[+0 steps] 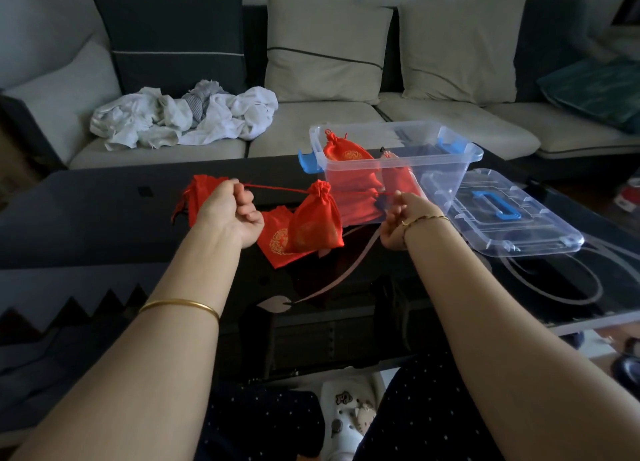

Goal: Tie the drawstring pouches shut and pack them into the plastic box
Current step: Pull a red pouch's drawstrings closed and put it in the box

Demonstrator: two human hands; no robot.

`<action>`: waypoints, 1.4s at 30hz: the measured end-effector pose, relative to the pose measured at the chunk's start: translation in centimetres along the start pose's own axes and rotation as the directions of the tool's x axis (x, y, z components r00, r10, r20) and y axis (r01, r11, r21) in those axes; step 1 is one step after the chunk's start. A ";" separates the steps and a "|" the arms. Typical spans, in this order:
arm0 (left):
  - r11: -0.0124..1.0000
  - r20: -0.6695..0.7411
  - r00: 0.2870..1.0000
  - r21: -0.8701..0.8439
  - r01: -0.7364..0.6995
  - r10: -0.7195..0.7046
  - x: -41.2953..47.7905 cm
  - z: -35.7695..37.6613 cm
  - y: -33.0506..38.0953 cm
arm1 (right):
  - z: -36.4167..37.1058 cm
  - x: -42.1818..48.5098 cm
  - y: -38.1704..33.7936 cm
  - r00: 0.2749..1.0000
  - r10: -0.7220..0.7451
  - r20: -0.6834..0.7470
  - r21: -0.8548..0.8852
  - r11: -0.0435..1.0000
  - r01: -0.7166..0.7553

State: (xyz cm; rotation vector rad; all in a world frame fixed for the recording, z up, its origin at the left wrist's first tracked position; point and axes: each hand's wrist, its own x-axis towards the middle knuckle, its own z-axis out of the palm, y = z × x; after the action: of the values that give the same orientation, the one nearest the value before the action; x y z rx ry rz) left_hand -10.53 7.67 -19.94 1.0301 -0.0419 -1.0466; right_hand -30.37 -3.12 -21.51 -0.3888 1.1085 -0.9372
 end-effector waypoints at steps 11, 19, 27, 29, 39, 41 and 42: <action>0.838 0.503 0.832 0.329 -0.434 0.233 -3.0 2.7 -0.2 | 3.0 -4.3 -0.4 0.567 -0.691 0.449 -0.295 0.484 0.824; 0.610 0.602 0.764 0.523 -0.596 0.230 -3.7 4.0 -1.4 | 4.8 -5.7 0.6 0.386 -0.644 0.661 -0.272 0.274 0.923; 0.659 0.625 0.750 0.474 -0.584 0.215 -3.2 4.0 -1.7 | 4.1 -4.1 1.0 0.677 -0.407 0.613 -0.523 0.434 0.734; 0.677 0.629 0.750 0.461 -0.573 0.206 -3.2 4.1 -1.7 | 3.9 -4.2 1.2 0.677 -0.366 0.638 -0.517 0.447 0.730; 0.747 0.607 0.777 0.437 -0.501 0.166 -3.4 4.0 -1.7 | 3.3 -4.9 0.7 0.652 -0.446 0.614 -0.395 0.541 0.742; 0.771 0.575 0.796 0.415 -0.483 0.188 -3.3 4.0 -1.8 | 3.2 -5.0 0.6 0.688 -0.409 0.600 -0.338 0.650 0.681; 0.779 0.559 0.804 0.405 -0.479 0.204 -3.2 4.0 -1.8 | 3.1 -5.1 0.5 0.712 -0.346 0.610 -0.344 0.694 0.632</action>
State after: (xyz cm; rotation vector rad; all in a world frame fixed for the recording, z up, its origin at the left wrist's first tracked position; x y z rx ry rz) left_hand -15.41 7.15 -17.65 1.1626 -0.9676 -0.9327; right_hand -28.10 0.72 -17.57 -1.4026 0.7484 -0.9093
